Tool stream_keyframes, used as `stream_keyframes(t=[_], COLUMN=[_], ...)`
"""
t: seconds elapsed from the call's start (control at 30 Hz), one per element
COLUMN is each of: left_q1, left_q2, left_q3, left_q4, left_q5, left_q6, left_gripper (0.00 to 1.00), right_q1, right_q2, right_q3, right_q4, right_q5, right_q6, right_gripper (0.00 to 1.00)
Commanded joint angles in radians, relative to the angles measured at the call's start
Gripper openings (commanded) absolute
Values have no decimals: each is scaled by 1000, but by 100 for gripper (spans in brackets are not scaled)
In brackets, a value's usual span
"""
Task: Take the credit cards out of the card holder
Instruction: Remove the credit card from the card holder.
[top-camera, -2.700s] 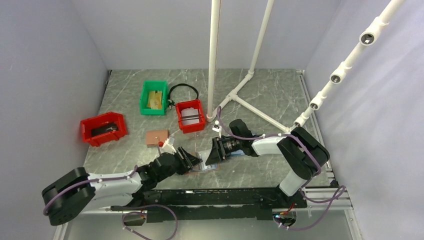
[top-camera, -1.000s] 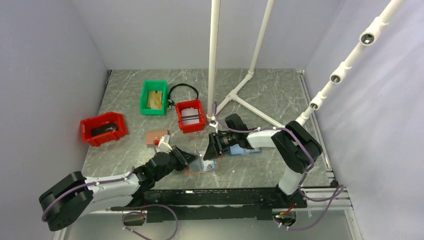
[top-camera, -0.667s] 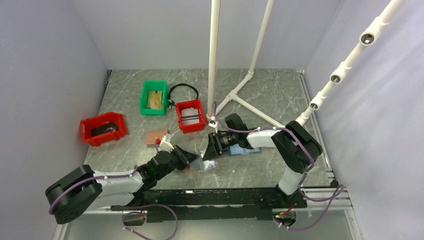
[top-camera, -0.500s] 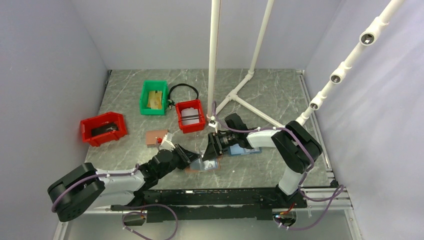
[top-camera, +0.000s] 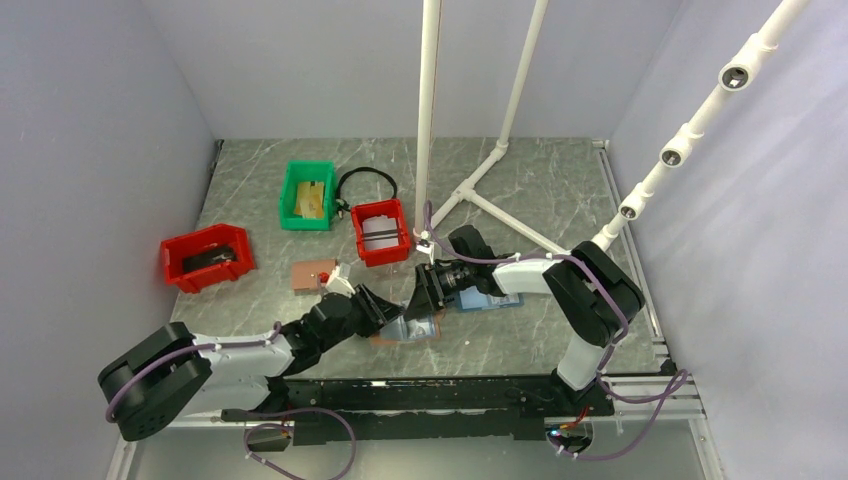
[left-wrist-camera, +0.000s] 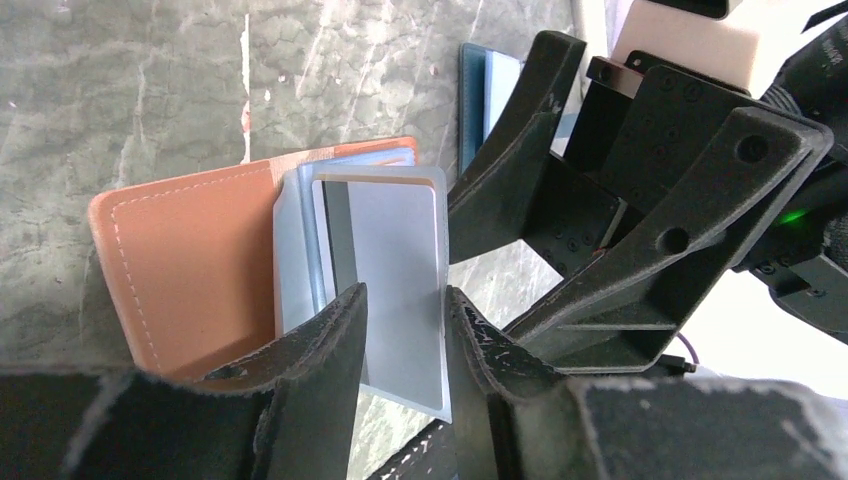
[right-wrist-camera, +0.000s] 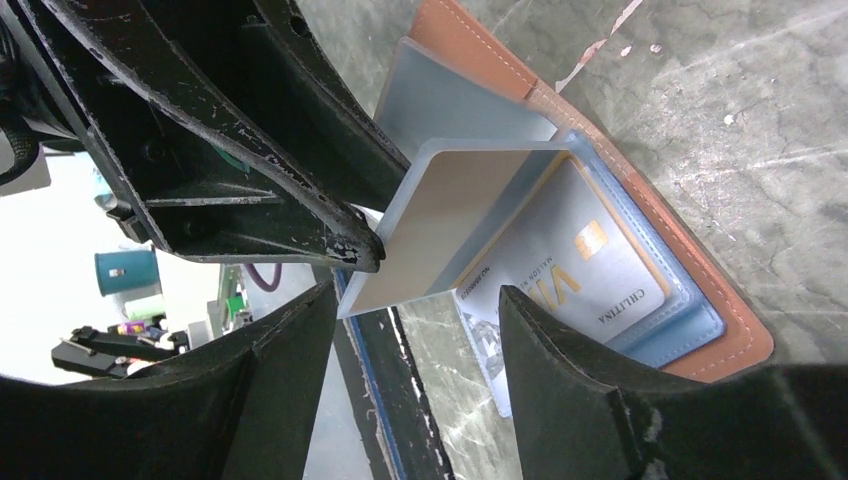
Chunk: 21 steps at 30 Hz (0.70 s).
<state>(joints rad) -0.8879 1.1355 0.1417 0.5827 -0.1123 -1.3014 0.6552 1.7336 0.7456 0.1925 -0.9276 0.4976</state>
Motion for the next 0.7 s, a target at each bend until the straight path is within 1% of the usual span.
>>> stream_keyframes(t=[0.0, 0.07, 0.13, 0.17, 0.23, 0.33, 0.4, 0.47, 0.5, 0.6, 0.67], left_q1=[6, 7, 7, 7, 7, 7, 7, 7, 7, 9, 10], left_q2=[10, 0, -13, -22, -41, -82, -110, -144, -163, -213, -234], left_q3=[46, 51, 55, 61, 72, 85, 85, 80, 74, 48, 23], left_q4=[-87, -113, -144, -161, -213, -301, -356, -410, -426, -451, -437], left_q5=[6, 1, -2, -5, -11, -23, -32, -46, -49, -53, -49], left_q6=[30, 34, 42, 45, 55, 65, 62, 47, 39, 22, 16], left_gripper=[39, 35, 27, 24, 21, 19, 13, 7, 8, 26, 31], right_q1=[-2, -2, -2, -2, -2, -2, -2, -2, -2, 0, 0], right_q2=[-5, 0, 5, 8, 8, 7, 11, 10, 12, 17, 20], right_q3=[34, 40, 46, 47, 49, 54, 56, 58, 59, 61, 63], right_q4=[-6, -19, -31, -34, -38, -51, -57, -55, -54, -57, -60], right_q5=[-20, -18, -17, -17, -17, -8, -9, -17, -20, -26, -27], right_q6=[-19, -24, -27, -29, -31, -41, -44, -42, -42, -45, -46], right_gripper=[61, 59, 58, 57, 56, 50, 47, 47, 48, 50, 51])
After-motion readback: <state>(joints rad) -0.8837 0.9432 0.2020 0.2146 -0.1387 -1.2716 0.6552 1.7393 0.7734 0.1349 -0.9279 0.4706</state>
